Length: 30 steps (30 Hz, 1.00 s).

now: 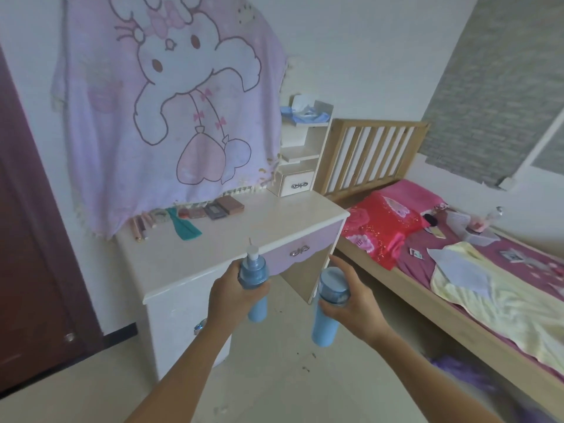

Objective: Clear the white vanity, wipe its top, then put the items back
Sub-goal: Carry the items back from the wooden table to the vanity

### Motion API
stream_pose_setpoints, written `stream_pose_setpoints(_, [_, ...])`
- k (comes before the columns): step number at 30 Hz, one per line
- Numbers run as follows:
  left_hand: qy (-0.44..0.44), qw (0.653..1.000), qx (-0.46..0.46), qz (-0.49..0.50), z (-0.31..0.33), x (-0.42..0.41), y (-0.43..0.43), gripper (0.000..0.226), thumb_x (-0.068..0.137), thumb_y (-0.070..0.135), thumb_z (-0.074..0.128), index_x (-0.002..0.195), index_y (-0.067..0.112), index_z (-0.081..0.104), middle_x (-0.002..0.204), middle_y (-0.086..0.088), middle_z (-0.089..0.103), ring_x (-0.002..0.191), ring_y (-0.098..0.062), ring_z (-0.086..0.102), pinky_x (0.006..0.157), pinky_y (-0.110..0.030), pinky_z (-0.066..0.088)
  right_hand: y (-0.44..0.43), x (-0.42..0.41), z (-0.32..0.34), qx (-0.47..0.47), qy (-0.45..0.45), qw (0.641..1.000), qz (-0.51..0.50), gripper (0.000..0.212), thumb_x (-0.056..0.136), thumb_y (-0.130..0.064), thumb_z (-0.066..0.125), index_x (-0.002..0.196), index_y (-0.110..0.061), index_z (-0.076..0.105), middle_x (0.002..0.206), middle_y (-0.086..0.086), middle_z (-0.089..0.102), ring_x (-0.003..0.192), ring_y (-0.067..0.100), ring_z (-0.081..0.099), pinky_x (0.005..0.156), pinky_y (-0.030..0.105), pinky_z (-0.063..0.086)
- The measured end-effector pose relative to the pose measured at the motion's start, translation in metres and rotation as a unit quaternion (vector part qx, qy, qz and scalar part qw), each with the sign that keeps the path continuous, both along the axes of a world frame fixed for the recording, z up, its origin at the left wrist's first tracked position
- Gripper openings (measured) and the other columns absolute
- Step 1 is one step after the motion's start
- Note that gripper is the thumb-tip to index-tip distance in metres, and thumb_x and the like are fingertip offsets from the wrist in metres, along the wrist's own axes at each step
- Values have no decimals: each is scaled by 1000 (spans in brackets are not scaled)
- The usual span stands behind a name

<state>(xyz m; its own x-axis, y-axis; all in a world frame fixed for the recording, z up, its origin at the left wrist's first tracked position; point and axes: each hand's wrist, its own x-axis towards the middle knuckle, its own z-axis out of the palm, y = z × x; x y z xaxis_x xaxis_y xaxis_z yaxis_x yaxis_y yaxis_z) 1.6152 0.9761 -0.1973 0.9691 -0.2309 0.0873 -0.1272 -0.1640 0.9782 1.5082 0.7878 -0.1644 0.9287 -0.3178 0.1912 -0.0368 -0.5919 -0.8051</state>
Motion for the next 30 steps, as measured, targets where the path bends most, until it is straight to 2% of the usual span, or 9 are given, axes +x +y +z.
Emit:
stream_pose_setpoints(2, [8,1000,10,5,-5,19,-9,47,49,42,65,93,30,51,78,15,59,76,-19,57,67,-30,45,-9,19,-9,6,1,1000,-11,78,72,-6,73,119,-51,32,113,-2,57,101,18,57,89,33,50])
stream_pose_setpoints(5, [19,999,29,0,-17,41,-18,44,45,49,62,84,35,50,76,14,61,73,-17,58,65,-30,45,-22,44,-25,15,13,1000,-23,79,72,-7,73,121,-53,30,111,0,58,99,18,57,87,31,51])
stream_pose_setpoints(8, [35,998,43,-5,-30,62,-31,32,51,43,64,78,41,48,79,9,63,75,-19,59,67,-32,47,-38,69,-35,19,32,999,-2,79,73,-7,72,119,-53,27,104,-7,56,93,12,56,79,16,48])
stream_pose_setpoints(11, [20,998,63,-5,-34,87,-50,30,56,39,69,79,34,51,78,4,64,72,-19,58,64,-30,46,-57,98,-39,20,37,999,16,80,74,-5,72,130,-42,28,100,-17,52,91,10,53,73,4,44])
stream_pose_setpoints(15, [-19,997,73,24,-23,136,-87,33,70,21,77,93,21,54,80,1,62,72,-19,55,57,-21,42,-102,154,-38,30,4,999,36,82,73,-7,73,122,-52,25,106,-10,55,92,6,54,78,10,44])
stream_pose_setpoints(18, [-34,996,65,58,-13,173,-121,36,70,17,77,97,18,53,82,0,60,75,-20,53,60,-25,42,-139,199,-34,32,-27,998,48,82,73,-7,73,118,-56,25,104,-9,55,90,0,54,77,6,44])
stream_pose_setpoints(22, [-32,995,50,84,-12,214,-165,35,70,17,78,95,16,54,80,-1,59,74,-20,52,64,-27,42,-187,251,-32,22,-26,997,74,82,74,-10,73,118,-57,23,115,-5,55,101,15,54,91,27,46])
stream_pose_setpoints(25, [-36,992,49,113,-23,234,-190,33,69,18,79,88,18,52,70,7,54,63,-13,47,56,-19,38,-217,282,-34,17,-18,995,95,81,74,-11,73,117,-57,21,118,-4,53,104,16,52,89,26,45])
stream_pose_setpoints(30, [-1,989,59,133,-53,264,-214,36,73,13,75,100,18,52,83,2,59,74,-18,52,58,-16,40,-246,326,-55,37,27,992,116,80,75,-10,72,119,-55,22,117,-3,52,106,16,50,89,25,43])
